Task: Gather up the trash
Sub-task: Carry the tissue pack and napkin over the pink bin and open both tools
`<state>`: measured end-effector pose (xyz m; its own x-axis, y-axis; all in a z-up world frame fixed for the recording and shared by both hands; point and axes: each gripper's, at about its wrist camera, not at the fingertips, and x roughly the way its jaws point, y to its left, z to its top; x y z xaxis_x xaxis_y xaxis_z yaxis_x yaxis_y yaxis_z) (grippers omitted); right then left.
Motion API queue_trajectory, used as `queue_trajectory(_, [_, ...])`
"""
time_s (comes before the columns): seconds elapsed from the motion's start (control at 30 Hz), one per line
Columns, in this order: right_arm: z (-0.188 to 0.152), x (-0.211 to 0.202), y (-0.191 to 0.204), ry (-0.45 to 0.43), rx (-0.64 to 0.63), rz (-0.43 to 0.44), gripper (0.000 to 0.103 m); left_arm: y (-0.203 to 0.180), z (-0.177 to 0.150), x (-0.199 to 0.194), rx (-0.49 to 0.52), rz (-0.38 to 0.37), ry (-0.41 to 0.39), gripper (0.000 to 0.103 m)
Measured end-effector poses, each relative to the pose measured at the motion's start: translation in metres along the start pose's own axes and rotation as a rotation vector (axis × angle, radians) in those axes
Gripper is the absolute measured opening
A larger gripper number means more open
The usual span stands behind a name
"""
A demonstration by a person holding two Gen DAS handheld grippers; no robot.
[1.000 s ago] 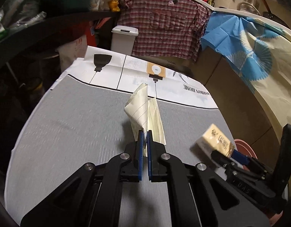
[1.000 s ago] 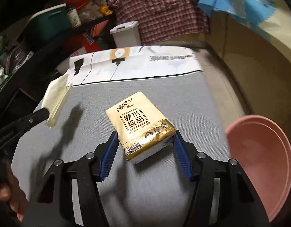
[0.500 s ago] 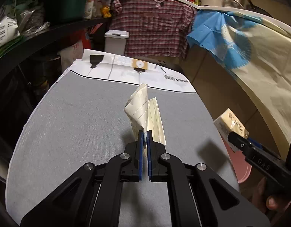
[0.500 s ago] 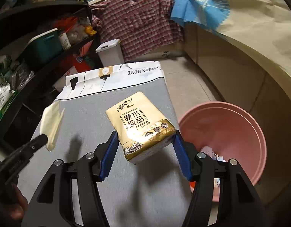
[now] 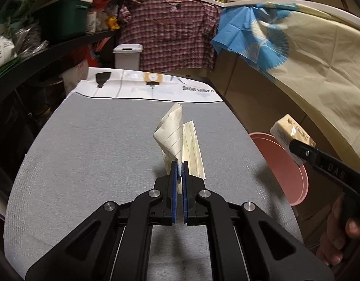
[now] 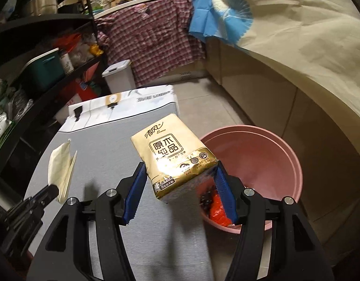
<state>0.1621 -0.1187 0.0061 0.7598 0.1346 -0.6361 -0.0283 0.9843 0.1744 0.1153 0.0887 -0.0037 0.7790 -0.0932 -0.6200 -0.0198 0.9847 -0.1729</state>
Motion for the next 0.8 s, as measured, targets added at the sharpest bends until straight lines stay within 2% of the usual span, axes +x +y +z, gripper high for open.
queue_trajectory(0.43, [0.007,0.000,-0.041,-0.052,0.107,-0.172,0.058,-0.035,0.001,0.017,0.047,-0.071,-0.021,0.004])
queue_trajectory(0.8, [0.016,0.001,-0.080,-0.079,0.208,-0.304,0.058,-0.083,0.004,0.045,0.084,-0.192,-0.002,0.004])
